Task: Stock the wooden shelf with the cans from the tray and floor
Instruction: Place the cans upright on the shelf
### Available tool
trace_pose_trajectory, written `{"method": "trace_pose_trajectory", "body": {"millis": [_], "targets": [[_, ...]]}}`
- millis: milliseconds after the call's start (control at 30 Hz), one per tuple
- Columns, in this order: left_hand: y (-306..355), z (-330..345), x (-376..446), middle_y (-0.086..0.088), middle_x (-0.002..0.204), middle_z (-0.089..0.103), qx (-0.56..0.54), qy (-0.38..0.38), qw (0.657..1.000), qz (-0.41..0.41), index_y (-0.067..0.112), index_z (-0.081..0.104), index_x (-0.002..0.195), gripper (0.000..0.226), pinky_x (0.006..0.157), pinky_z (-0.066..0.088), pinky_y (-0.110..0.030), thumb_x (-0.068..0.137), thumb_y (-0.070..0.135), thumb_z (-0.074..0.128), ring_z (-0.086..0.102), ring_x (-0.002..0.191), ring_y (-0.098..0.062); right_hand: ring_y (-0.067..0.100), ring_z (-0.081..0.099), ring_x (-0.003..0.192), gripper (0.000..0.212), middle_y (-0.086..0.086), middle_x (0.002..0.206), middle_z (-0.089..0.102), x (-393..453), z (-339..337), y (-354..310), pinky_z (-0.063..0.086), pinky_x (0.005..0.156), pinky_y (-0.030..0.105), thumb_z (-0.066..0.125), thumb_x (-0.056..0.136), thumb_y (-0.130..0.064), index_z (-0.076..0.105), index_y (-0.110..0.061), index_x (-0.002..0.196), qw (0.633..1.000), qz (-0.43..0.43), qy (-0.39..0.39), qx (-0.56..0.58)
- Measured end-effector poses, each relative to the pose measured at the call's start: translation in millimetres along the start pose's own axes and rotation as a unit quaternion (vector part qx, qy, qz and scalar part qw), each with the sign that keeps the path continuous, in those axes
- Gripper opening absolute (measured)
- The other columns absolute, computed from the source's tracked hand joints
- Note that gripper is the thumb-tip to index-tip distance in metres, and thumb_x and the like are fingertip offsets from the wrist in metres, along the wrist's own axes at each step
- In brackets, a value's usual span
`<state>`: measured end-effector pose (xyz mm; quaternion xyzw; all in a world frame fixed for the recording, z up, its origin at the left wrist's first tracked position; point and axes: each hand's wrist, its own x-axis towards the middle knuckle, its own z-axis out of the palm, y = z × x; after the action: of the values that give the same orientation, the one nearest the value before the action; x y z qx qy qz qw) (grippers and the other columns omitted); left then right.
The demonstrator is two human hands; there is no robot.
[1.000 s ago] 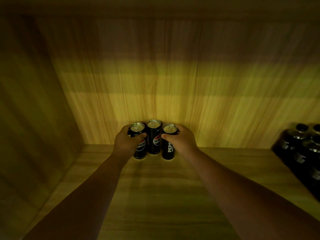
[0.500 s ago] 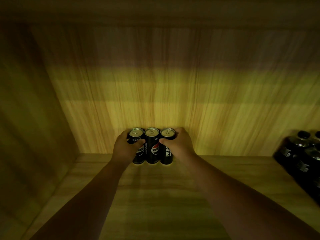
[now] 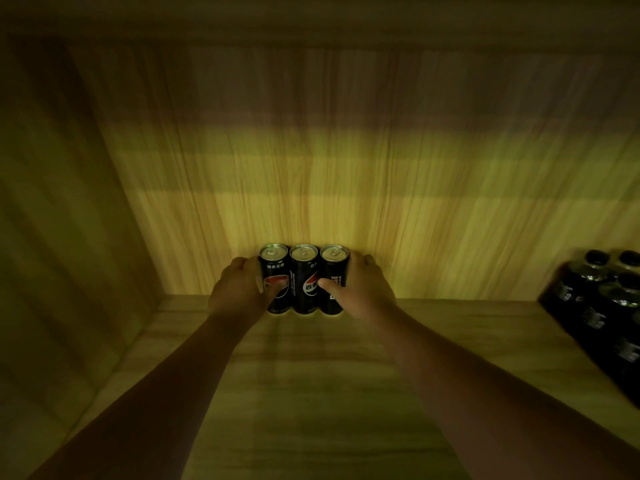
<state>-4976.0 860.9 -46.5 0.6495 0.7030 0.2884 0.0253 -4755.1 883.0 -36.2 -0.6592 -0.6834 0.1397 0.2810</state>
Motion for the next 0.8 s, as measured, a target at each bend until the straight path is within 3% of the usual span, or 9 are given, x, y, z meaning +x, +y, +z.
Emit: {"method": "trace_pose_trajectory", "body": {"millis": [100,167,300,467,567,800], "targets": [[-8.1,-8.3,-13.9,-0.007,0.144,0.047,0.076,0.021,0.997,0.028,0.020,0.041,0.144,0.075,0.101,0.043,-0.042,0.086,0.064,0.054,0.045,0.131,-0.027,0.027,0.047,0.123,0.082,0.006,0.137,0.047,-14.1,-4.1,1.2,0.048,0.091,0.041,0.055,0.081,-0.070,0.040,-0.017,0.141,0.994,-0.002,-0.012,-0.110],[-12.5,-12.3,-22.2,-0.008,0.153,0.037,0.110,-0.016,0.994,0.019,0.021,0.033,0.150,0.081,0.112,0.033,-0.044,0.086,0.069,0.048,0.033,0.141,-0.028,0.028,0.043,0.128,0.081,0.007,0.142,0.044,-25.2,-5.1,1.7,0.046,0.094,0.042,0.048,0.085,-0.071,0.039,-0.015,0.142,0.989,-0.002,-0.031,-0.142],[-16.3,-21.0,-43.6,-0.006,0.164,0.014,0.190,-0.087,0.978,0.023,0.029,0.017,0.156,0.085,0.120,0.014,-0.048,0.086,0.077,0.028,0.010,0.151,-0.028,0.029,0.016,0.148,0.085,0.006,0.161,0.021,-52.9,-7.9,6.1,0.029,0.113,0.047,0.037,0.088,-0.073,0.026,-0.019,0.152,0.983,-0.018,-0.071,-0.171],[-9.5,-39.5,-80.8,0.000,0.165,0.011,0.211,-0.104,0.971,0.047,0.038,0.019,0.154,0.086,0.120,0.013,-0.051,0.080,0.082,0.017,0.008,0.151,-0.026,0.024,-0.003,0.151,0.081,-0.002,0.165,-0.004,-100.1,-19.2,5.3,0.013,0.118,0.045,0.031,0.090,-0.074,0.011,-0.033,0.156,0.971,-0.062,-0.103,-0.208],[0.2,-49.0,-99.3,0.000,0.165,0.010,0.199,-0.106,0.972,0.057,0.036,0.019,0.155,0.096,0.120,0.011,-0.050,0.073,0.085,0.008,0.006,0.151,-0.025,0.023,-0.004,0.151,0.080,-0.005,0.165,-0.004,-126.4,-26.6,1.4,0.014,0.118,0.047,0.030,0.089,-0.075,0.011,-0.035,0.156,0.972,-0.060,-0.091,-0.206],[25.1,-63.9,-145.0,0.001,0.165,0.008,0.206,-0.095,0.970,0.088,0.038,0.017,0.155,0.084,0.120,0.011,-0.049,0.083,0.082,0.018,0.005,0.152,-0.025,0.023,-0.001,0.151,0.080,-0.004,0.165,-0.001,-180.2,-50.1,-1.7,0.016,0.117,0.049,0.021,0.088,-0.077,0.009,-0.036,0.156,0.974,-0.075,-0.073,-0.202]]}}
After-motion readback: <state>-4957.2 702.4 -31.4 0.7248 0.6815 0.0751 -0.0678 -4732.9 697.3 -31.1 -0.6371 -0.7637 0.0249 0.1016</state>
